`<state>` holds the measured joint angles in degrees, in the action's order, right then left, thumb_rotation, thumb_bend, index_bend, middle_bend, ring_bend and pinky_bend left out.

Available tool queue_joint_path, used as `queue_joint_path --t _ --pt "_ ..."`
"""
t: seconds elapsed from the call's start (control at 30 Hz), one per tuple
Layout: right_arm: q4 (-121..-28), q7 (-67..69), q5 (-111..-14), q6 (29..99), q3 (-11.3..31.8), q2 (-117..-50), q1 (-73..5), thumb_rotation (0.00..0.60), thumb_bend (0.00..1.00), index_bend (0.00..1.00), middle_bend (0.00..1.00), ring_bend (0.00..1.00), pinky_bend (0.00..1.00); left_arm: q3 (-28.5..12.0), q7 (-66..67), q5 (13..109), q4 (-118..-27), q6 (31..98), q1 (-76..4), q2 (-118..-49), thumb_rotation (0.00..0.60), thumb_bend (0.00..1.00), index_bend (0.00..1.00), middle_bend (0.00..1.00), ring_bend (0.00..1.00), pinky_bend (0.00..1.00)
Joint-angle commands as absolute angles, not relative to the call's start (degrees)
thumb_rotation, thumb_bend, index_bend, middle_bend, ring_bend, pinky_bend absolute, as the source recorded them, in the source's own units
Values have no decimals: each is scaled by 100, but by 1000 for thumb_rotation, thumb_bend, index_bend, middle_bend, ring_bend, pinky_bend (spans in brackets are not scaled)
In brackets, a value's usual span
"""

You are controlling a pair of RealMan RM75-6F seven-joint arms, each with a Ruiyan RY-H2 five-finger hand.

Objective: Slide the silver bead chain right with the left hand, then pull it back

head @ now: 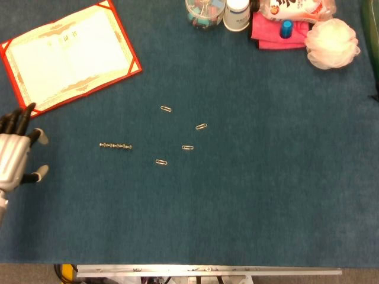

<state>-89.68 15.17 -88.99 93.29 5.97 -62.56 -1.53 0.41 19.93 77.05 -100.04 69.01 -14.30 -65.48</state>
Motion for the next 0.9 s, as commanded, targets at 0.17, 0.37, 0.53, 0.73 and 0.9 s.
queue_joint_path --t 0.17,0.37,0.53,0.73,0.9 --pt "-8990 1521 -8891 9391 593 -6227 -103 600 617 539 467 420 450 -129 2557 7235 -10093 6154 -2005 -6689 600 193 391 0 0 92" --pt "-8998 1550 -8891 9409 597 -6212 -88 600 616 539 467 421 450 -214 2882 6915 -9975 5762 -2371 -6892 600 252 387 0 0 92" --pt "-8993 1558 -8893 9387 593 -6209 -94 600 617 539 467 420 450 -240 2953 6805 -9846 5621 -2555 -7044 600 262 384 0 0 92" --pt "-8990 1570 -8885 9386 603 -6207 -94 600 617 539 467 420 450 -205 3007 6666 -9706 5516 -2695 -7199 600 262 383 0 0 92" --pt "-8997 1565 -8890 9385 600 -6204 -92 600 617 539 467 421 450 -157 3033 6574 -9641 5475 -2773 -7339 600 262 384 0 0 92"
